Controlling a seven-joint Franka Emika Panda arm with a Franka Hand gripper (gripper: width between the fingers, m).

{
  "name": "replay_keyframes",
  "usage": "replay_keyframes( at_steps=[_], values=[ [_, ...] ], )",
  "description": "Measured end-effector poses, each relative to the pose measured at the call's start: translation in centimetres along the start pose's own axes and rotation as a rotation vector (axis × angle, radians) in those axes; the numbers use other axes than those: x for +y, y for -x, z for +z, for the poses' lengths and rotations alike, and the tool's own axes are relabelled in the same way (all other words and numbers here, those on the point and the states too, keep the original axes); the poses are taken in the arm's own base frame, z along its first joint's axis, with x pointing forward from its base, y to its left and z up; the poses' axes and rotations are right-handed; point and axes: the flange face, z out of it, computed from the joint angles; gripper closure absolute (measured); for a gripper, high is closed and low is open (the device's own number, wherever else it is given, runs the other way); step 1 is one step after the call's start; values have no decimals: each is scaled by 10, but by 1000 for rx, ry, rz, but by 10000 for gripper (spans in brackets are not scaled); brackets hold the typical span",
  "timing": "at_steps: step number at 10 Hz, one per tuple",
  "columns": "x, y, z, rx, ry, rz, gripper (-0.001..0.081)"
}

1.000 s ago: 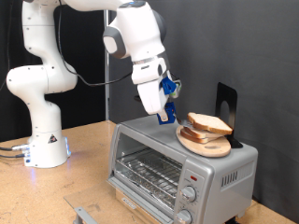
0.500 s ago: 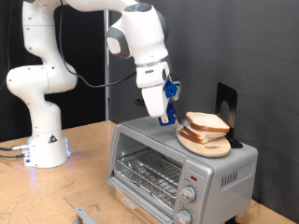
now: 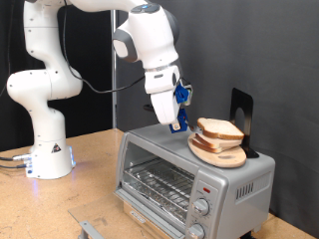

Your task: Make a piece of toast with the oven

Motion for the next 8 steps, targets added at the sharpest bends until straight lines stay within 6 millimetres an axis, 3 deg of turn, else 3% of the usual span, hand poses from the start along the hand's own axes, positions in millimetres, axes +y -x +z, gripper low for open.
replay_keyframes(
  at_steps=[5,8],
  values=[
    [1,-5,-4,76,-60,7,372],
    [6,5,-5,84,-104,-13,374]
  ],
)
